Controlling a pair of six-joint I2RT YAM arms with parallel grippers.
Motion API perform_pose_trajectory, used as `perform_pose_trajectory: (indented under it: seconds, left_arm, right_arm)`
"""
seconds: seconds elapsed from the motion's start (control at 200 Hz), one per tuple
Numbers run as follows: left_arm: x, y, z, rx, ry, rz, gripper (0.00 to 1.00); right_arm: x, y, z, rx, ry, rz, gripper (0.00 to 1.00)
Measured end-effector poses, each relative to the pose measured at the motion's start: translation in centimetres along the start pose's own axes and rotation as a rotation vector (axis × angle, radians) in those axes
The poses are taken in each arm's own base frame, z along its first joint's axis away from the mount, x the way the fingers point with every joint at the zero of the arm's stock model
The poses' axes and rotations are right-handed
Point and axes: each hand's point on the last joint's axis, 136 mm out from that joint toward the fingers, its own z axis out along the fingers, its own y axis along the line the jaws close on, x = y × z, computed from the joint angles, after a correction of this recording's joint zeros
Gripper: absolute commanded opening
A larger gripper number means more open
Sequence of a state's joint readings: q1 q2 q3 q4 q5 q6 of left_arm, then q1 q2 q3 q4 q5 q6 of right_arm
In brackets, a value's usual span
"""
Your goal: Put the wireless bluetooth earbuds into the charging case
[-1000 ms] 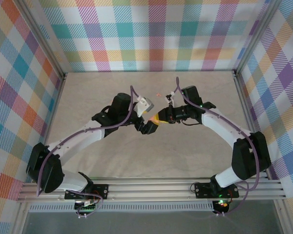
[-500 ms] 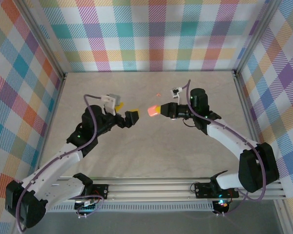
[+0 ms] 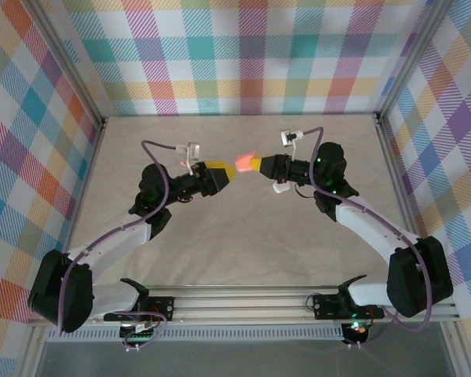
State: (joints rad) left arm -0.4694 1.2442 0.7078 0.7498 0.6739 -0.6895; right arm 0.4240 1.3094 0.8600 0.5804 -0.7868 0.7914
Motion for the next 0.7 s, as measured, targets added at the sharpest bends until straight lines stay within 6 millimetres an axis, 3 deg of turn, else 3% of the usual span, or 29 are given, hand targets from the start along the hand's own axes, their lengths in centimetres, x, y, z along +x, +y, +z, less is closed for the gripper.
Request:
perform_pose_trajectory:
  seconds: [0.375,0.7]
  left_arm:
    - [-1.7,-2.7,1.7,0.219,-0.015,-0.050,0.59]
    - [-2.8,-4.2,2.4,0.288,-0.017,-0.028,0.55]
  right_arm:
    - [-2.2,2.7,0.1,-0.068,-0.026,0.026,0.00]
    - [-2.1,3.2,0.1,-0.087,-0.016,0.033,0.00]
